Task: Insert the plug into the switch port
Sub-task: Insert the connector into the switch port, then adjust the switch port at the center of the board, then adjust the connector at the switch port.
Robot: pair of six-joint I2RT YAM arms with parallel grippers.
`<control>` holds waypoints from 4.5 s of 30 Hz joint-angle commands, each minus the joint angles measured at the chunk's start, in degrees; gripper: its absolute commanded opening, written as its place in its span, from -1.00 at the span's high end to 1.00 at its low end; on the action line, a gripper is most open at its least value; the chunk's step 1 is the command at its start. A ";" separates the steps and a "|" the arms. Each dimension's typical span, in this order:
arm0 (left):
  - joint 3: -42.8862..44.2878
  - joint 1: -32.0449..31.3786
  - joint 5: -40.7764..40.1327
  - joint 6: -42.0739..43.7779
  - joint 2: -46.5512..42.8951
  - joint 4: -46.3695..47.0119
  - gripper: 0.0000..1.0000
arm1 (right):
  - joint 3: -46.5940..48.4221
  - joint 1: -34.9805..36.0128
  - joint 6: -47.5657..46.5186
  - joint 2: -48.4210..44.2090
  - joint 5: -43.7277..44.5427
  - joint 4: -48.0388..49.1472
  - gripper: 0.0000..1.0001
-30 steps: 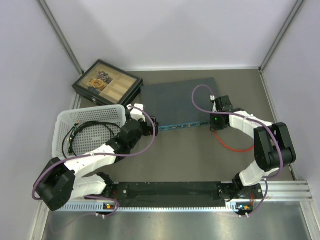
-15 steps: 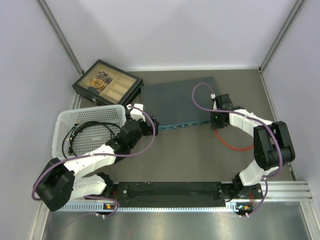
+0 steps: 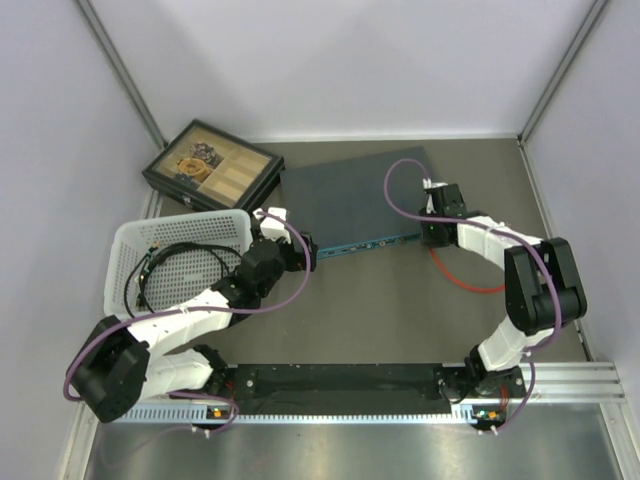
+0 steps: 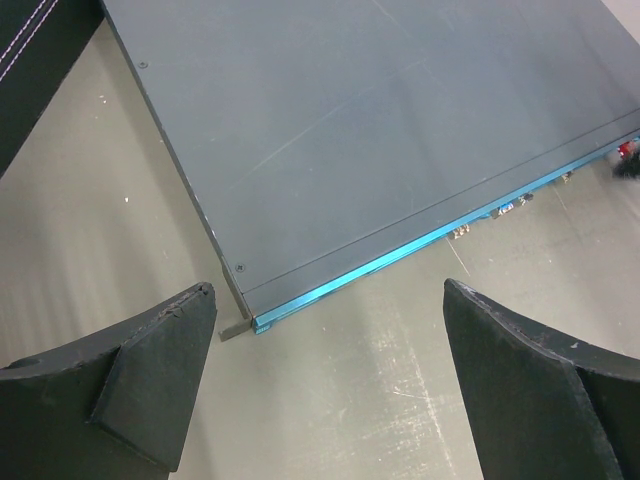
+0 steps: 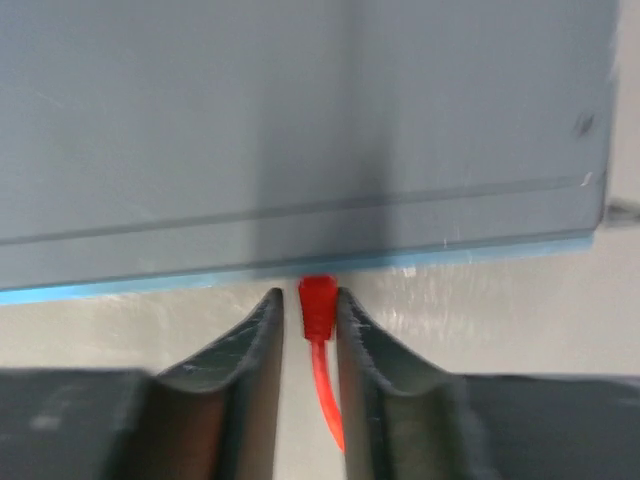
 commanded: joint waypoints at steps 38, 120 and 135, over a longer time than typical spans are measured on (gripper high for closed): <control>26.02 13.38 9.28 -14.53 29.69 -15.68 -0.98 | 10.82 -21.14 5.79 9.92 -35.08 15.40 -0.92; 14.70 -7.97 19.99 10.88 -0.62 -29.83 -0.86 | -16.25 -7.77 4.91 -38.51 -26.46 0.96 -0.98; -1.06 -12.46 26.22 18.78 3.37 -7.97 -0.42 | -10.55 -18.33 6.49 -15.49 -37.37 21.71 -0.98</control>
